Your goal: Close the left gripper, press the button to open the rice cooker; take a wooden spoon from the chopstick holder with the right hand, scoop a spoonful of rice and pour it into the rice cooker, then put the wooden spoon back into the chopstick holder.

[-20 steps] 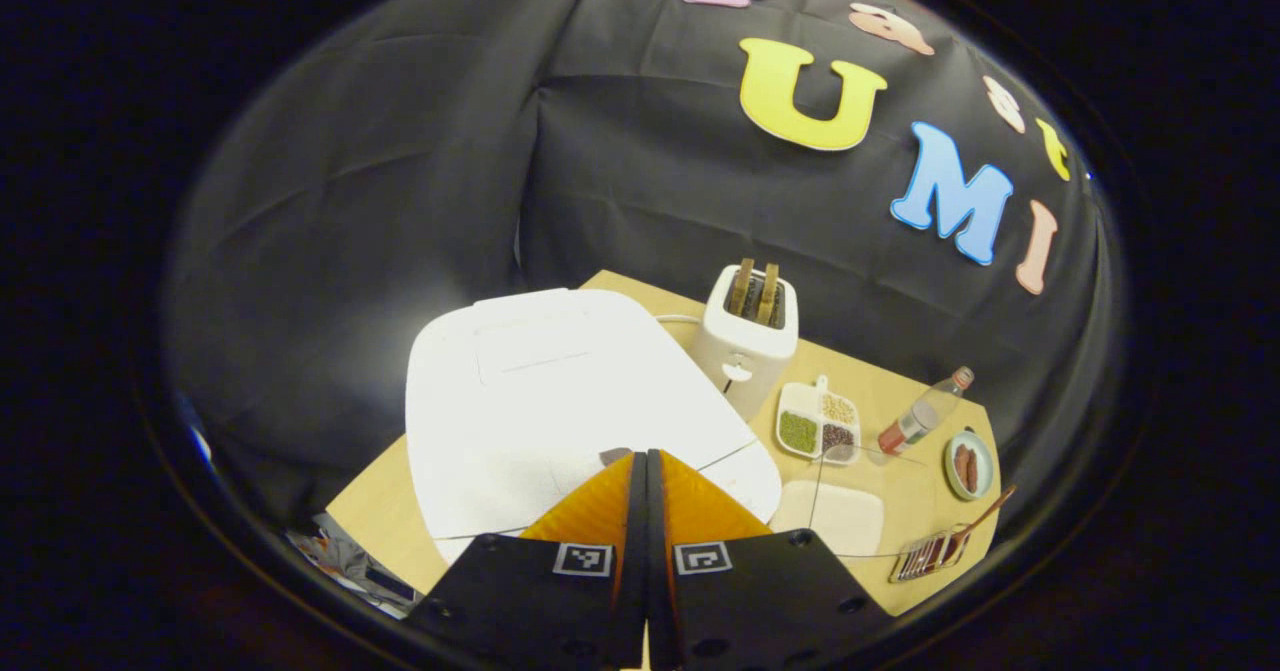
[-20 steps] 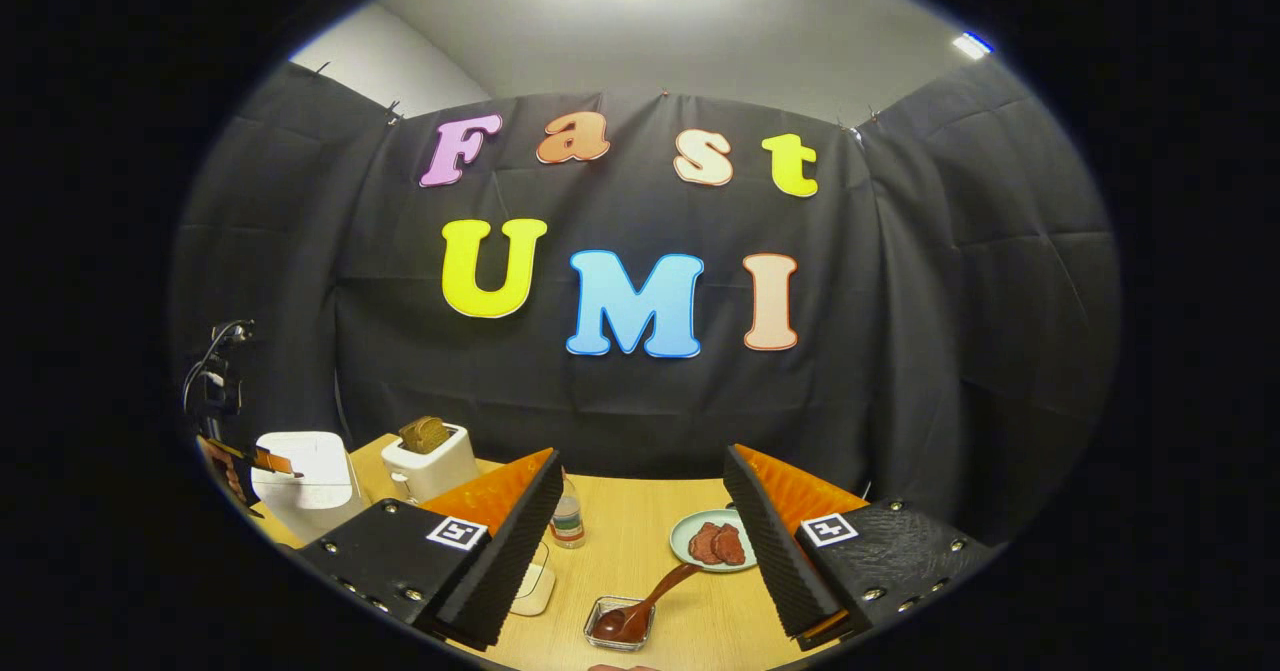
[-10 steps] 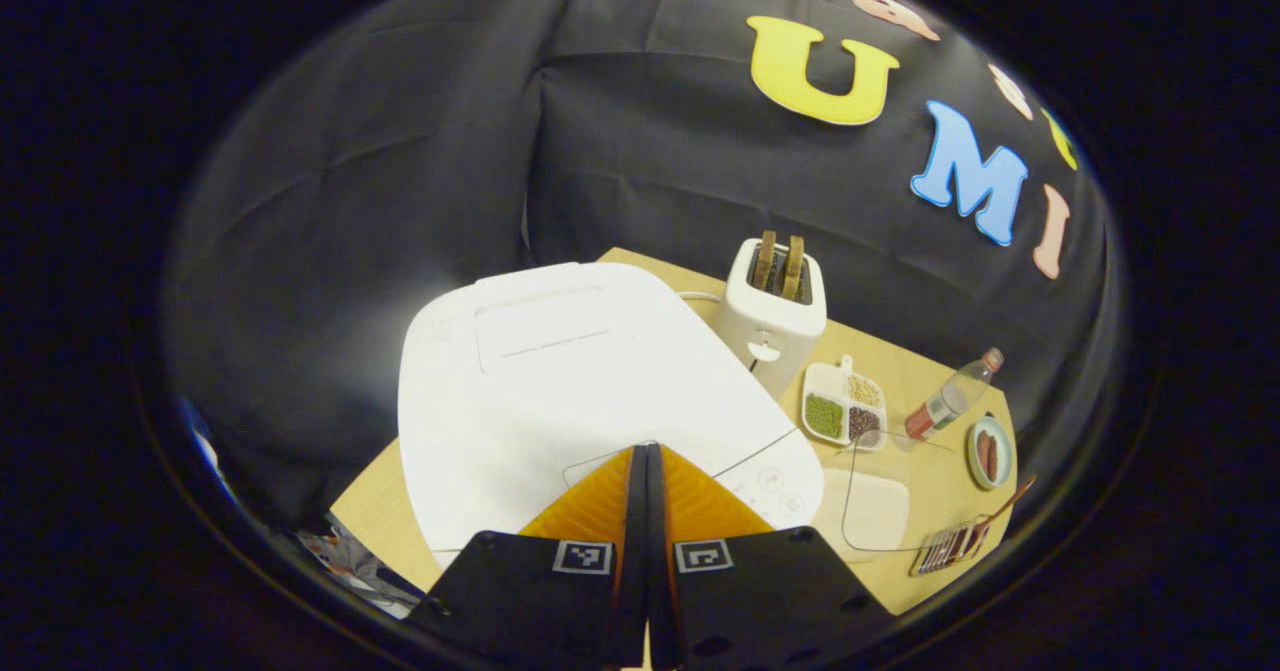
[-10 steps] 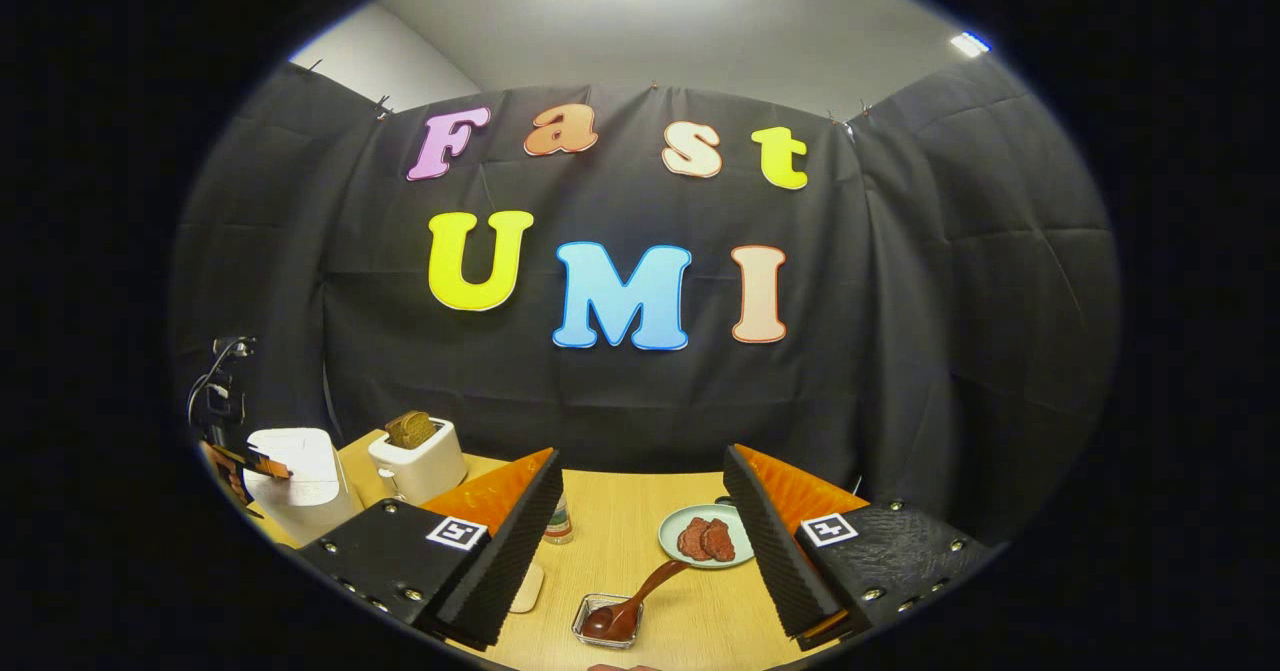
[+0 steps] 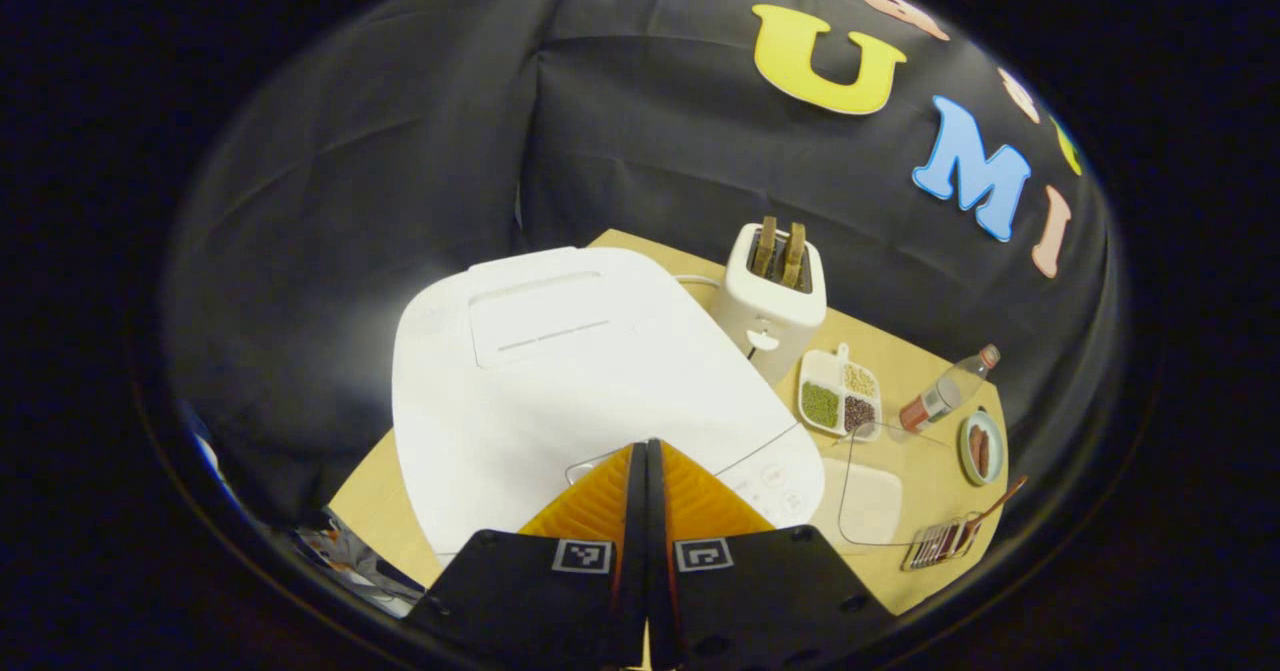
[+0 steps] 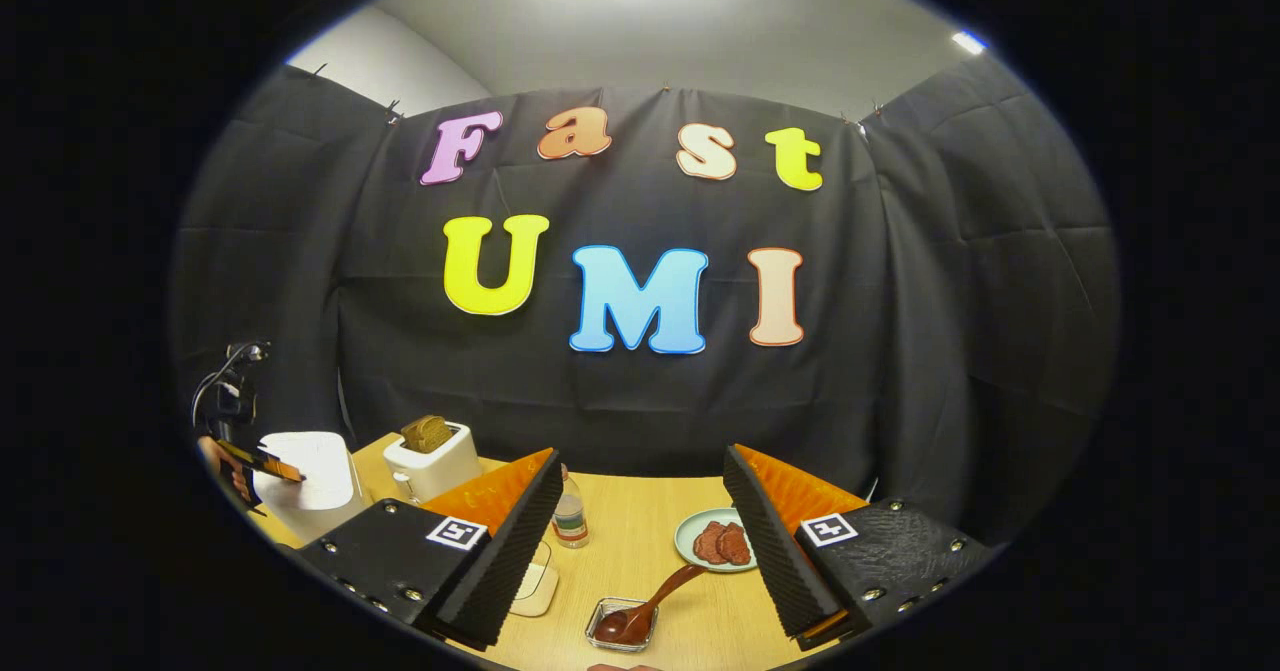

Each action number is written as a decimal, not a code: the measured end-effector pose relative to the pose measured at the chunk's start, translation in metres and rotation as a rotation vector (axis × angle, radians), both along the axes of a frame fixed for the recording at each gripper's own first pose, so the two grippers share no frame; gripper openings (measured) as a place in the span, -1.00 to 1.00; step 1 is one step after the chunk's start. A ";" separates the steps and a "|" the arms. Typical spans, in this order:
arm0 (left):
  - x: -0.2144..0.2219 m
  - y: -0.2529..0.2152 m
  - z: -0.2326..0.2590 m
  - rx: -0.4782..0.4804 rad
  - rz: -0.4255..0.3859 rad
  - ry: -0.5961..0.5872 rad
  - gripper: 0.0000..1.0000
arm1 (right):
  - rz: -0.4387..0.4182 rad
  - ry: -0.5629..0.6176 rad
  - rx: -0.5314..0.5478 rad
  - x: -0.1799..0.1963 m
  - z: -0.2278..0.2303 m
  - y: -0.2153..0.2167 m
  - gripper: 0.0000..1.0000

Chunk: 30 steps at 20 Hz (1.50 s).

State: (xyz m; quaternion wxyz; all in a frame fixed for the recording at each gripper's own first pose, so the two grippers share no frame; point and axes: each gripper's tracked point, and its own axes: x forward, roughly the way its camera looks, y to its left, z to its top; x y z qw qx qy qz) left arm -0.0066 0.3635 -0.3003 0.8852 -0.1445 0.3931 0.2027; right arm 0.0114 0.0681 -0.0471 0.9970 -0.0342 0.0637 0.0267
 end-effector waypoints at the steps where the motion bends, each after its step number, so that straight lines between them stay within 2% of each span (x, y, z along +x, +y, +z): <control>1: 0.001 0.000 0.002 -0.011 0.007 -0.002 -0.81 | 0.006 -0.002 0.004 -0.001 0.000 0.002 0.96; 4: 0.007 0.018 0.017 0.082 0.004 -0.029 -0.82 | 0.010 -0.008 -0.005 -0.001 0.002 0.001 0.96; 9: 0.021 0.029 0.081 0.173 0.020 -0.141 -0.82 | -0.002 -0.004 0.004 -0.002 0.000 -0.006 0.96; 10: 0.026 0.031 0.095 0.193 0.024 -0.175 -0.76 | -0.003 -0.004 0.003 -0.002 -0.001 -0.006 0.96; 11: 0.028 0.031 0.108 0.208 0.030 -0.208 -0.59 | -0.002 -0.008 0.001 -0.003 0.001 -0.007 0.96; 12: 0.031 0.033 0.124 0.237 0.032 -0.246 -0.23 | -0.002 -0.012 -0.002 -0.002 0.002 -0.008 0.96; 13: 0.030 0.032 0.143 0.273 0.026 -0.287 0.01 | -0.003 -0.016 -0.003 -0.002 0.001 -0.010 0.96; 15: 0.029 0.027 0.181 0.364 0.022 -0.378 0.87 | -0.010 -0.021 0.002 -0.002 0.002 -0.012 0.96; 16: 0.027 0.017 0.198 0.377 0.017 -0.424 0.97 | -0.014 -0.024 0.008 -0.001 0.003 -0.014 0.96; 20: 0.007 -0.027 0.250 0.407 -0.033 -0.571 0.92 | -0.029 -0.026 0.019 0.001 0.001 -0.020 0.96; 27: -0.017 -0.114 0.280 0.436 -0.126 -0.757 0.92 | -0.062 0.001 0.029 0.010 -0.016 -0.039 0.96; 30: -0.024 -0.130 0.274 0.474 -0.149 -0.764 0.92 | -0.064 0.040 0.035 0.018 -0.034 -0.044 0.96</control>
